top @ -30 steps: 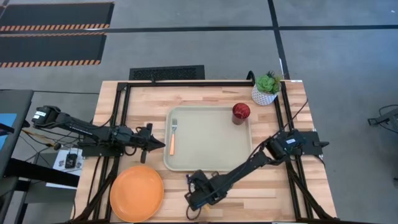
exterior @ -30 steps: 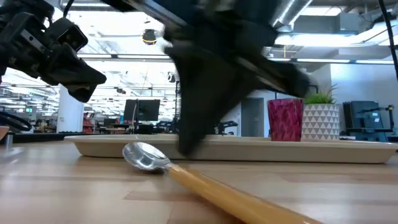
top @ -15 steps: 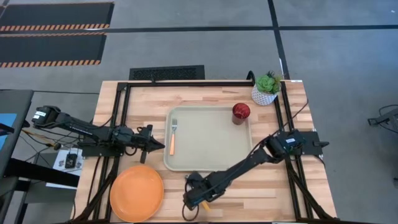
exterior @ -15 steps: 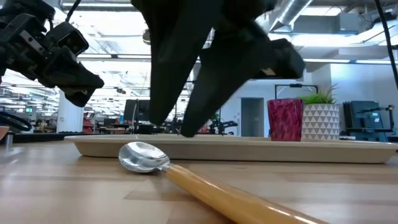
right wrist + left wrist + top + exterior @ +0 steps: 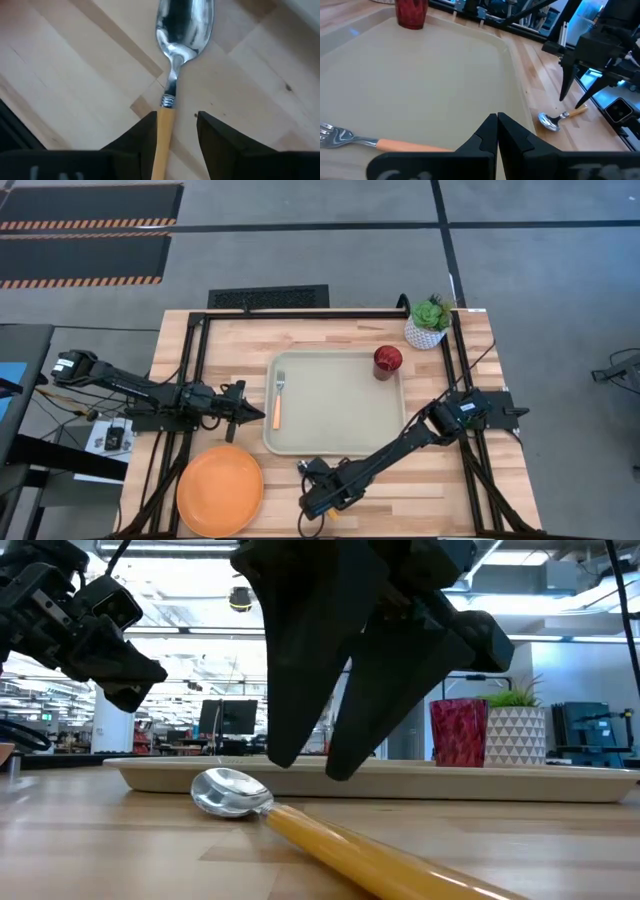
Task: Pick and place plate/cup/fork/spoon on tray
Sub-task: Put the yellow spoon on the light brown serving tray to the right of the orange fork
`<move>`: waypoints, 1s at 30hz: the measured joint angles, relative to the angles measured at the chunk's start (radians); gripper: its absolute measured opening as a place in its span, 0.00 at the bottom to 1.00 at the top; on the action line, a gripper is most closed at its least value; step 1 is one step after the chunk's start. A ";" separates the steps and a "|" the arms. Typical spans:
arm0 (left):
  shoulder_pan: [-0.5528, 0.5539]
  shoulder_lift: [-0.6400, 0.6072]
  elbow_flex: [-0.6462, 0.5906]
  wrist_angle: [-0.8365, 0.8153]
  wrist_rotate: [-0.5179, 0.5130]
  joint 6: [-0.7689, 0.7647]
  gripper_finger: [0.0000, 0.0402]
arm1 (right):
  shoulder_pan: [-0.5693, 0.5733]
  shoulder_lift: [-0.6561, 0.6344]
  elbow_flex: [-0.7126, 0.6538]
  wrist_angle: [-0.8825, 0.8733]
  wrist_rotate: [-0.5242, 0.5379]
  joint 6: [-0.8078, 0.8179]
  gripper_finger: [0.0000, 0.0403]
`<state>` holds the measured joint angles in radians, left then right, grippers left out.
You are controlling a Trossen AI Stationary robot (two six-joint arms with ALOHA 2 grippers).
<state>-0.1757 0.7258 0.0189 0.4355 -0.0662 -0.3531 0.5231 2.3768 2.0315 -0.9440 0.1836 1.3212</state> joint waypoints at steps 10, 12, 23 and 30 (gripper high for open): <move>0.000 0.000 0.000 0.000 0.000 0.000 0.00 | -0.001 0.022 -0.002 0.033 0.009 0.005 0.44; 0.000 0.000 0.000 0.000 0.000 0.000 0.00 | 0.000 0.024 -0.001 0.036 0.009 0.005 0.45; 0.000 0.000 0.000 -0.005 -0.001 0.000 0.00 | -0.001 0.069 0.004 0.053 0.014 -0.014 0.35; 0.000 0.000 0.000 -0.005 0.000 0.000 0.00 | -0.010 0.075 0.004 0.048 0.027 -0.052 0.19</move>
<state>-0.1757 0.7258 0.0189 0.4305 -0.0658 -0.3534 0.5133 2.4515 2.0354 -0.8959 0.2110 1.2695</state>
